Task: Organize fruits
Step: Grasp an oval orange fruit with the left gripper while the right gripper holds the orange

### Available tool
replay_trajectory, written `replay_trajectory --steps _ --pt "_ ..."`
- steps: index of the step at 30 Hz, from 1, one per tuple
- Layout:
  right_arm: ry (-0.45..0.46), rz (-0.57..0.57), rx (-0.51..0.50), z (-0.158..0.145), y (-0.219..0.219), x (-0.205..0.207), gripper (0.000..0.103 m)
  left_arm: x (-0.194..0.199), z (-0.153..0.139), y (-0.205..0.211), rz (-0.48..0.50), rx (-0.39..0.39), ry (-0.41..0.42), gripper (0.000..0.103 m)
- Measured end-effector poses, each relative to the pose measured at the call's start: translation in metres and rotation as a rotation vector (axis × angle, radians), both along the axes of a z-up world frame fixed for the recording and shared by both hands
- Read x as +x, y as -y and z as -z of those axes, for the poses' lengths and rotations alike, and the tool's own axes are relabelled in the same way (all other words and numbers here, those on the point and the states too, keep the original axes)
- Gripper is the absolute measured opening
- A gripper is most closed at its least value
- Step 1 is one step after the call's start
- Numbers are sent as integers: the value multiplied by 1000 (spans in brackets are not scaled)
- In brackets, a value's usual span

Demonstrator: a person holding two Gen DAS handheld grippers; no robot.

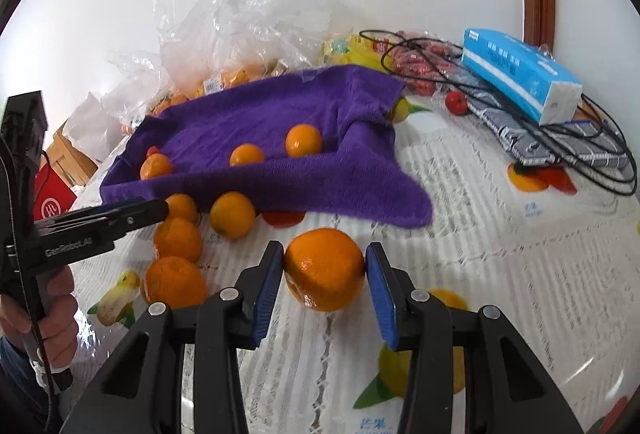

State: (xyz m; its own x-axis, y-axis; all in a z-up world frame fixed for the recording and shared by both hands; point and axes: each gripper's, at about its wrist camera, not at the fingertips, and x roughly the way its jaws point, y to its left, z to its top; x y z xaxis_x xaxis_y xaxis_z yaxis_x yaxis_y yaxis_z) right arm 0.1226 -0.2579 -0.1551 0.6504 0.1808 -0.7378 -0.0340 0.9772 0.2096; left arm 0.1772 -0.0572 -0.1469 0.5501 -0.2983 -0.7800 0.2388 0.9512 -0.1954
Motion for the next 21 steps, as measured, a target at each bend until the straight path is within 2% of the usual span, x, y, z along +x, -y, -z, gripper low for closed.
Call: replay_trajectory --steps 6,14,21 --pt "12 0 14 -1 4 3 40 5 3 8 19 -15 -12 39" --pt "-20 -25 8 4 -1 4 43 13 8 9 17 -38 -42 39" --pt "-77 -38 15 16 -3 8 44 18 13 3 10 -99 -81 38"
